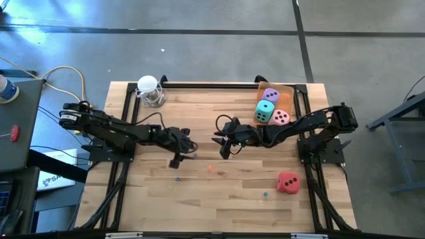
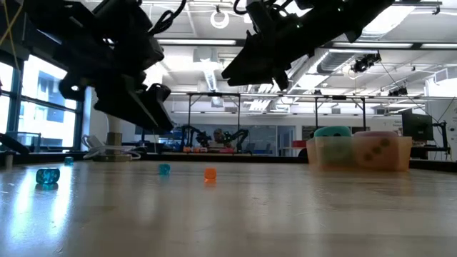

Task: Pick & Place Dice
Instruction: Put the light blue small die into the orange bin

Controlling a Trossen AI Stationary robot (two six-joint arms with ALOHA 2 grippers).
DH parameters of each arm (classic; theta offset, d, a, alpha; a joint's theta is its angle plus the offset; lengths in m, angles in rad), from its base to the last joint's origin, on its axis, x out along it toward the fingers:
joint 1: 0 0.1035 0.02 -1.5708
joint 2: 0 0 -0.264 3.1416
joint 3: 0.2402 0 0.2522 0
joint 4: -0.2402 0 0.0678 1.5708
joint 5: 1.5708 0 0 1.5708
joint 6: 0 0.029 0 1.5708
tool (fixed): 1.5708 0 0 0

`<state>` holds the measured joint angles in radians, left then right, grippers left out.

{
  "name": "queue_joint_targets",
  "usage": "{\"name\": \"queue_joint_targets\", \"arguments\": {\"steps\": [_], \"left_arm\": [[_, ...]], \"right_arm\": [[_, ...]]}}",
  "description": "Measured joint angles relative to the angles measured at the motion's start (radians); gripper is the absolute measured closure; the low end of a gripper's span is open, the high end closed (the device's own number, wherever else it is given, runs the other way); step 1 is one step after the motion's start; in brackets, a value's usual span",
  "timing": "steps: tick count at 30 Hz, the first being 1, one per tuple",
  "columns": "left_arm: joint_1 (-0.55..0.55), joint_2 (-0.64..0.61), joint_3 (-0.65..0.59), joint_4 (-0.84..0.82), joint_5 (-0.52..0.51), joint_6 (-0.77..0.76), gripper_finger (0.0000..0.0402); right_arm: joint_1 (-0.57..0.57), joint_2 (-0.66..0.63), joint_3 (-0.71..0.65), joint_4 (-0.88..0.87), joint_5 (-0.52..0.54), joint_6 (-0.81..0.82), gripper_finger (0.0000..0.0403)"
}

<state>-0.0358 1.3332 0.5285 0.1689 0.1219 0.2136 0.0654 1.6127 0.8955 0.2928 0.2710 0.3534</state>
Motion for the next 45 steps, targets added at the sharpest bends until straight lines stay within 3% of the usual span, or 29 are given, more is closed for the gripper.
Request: {"name": "queue_joint_targets", "arguments": {"steps": [6, 14, 32, 45], "left_arm": [[0.000, 0.000, -0.001, 0.001, 0.066, -0.096, 0.0211], [0.003, 0.089, -0.002, 0.000, -0.020, -0.135, 0.0211], [0.073, 0.151, -0.002, 0.047, -0.012, -0.099, 0.0211], [0.057, 0.216, -0.001, 0.105, -0.010, -0.085, 0.0211]], "right_arm": [[0.000, 0.000, 0.000, 0.001, 0.000, 0.009, 0.0284], [0.000, 0.000, 0.000, 0.003, -0.006, 0.018, 0.0284], [0.005, -0.001, 0.000, 0.003, -0.011, 0.020, 0.0284], [0.007, -0.001, 0.001, 0.010, -0.012, 0.019, 0.0284]]}}
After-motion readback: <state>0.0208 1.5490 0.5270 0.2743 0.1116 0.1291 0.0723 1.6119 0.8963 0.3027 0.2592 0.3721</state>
